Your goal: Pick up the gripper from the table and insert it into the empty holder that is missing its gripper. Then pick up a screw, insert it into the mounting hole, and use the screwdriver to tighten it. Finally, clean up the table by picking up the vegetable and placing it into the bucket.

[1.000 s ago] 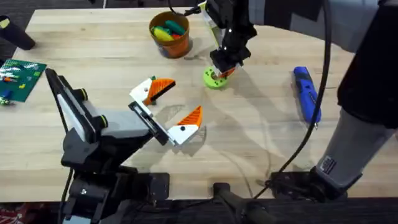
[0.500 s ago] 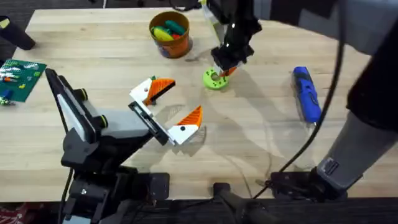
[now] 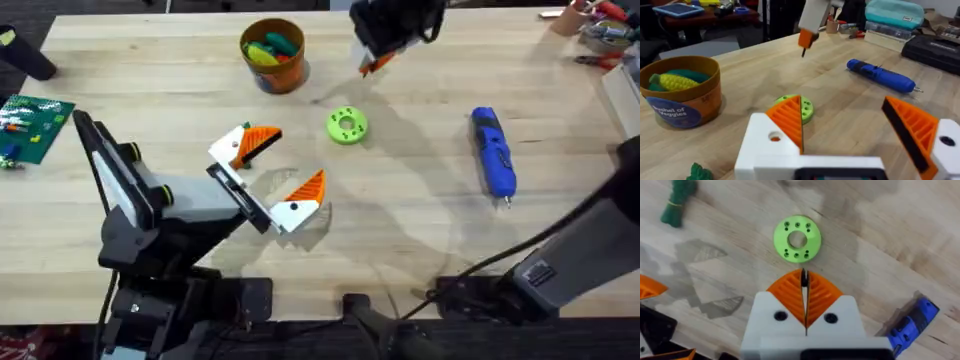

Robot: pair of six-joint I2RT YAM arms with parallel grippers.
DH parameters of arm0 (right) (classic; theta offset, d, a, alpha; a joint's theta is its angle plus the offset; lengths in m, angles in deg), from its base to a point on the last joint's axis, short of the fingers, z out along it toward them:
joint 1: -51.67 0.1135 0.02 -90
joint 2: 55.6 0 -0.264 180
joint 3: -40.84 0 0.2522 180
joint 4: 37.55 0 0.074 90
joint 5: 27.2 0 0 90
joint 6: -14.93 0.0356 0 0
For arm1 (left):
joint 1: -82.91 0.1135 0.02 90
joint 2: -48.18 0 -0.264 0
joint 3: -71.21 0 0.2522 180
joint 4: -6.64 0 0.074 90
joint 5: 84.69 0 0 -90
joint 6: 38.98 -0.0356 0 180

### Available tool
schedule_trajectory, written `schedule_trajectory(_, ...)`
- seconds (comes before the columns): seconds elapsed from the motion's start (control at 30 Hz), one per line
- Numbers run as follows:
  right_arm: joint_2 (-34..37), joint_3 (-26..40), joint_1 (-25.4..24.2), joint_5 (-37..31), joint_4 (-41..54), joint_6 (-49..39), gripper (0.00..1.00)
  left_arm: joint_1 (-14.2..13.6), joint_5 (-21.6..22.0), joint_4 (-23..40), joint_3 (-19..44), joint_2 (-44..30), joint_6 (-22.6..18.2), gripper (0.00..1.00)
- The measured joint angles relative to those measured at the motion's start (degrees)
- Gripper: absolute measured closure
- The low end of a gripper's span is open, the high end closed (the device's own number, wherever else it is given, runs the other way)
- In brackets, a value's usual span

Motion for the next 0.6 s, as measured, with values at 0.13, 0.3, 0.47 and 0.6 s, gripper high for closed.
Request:
schedule_trajectory(0.13, -0.19, 5.21, 0.00, -0.02, 4.88, 0.00, 0.995, 0.00, 0.00, 0.02, 0.00, 0.00, 0.00, 0.013)
schedule_trajectory(0.3, -0.19, 10.24, 0.25, 0.00, 6.91, 0.00, 0.995, 0.00, 0.00, 0.01, 0.00, 0.00, 0.00, 0.013)
schedule_trajectory(0.47, -0.19, 15.00, 2.38, -0.02, 7.31, -1.26, 0.995, 0.00, 0.00, 0.00, 0.00, 0.00, 0.00, 0.013)
schedule_trajectory(0.6, -0.19, 18.09, 6.30, 0.00, 7.31, -3.88, 0.995, 0.00, 0.00, 0.00, 0.00, 0.00, 0.00, 0.015)
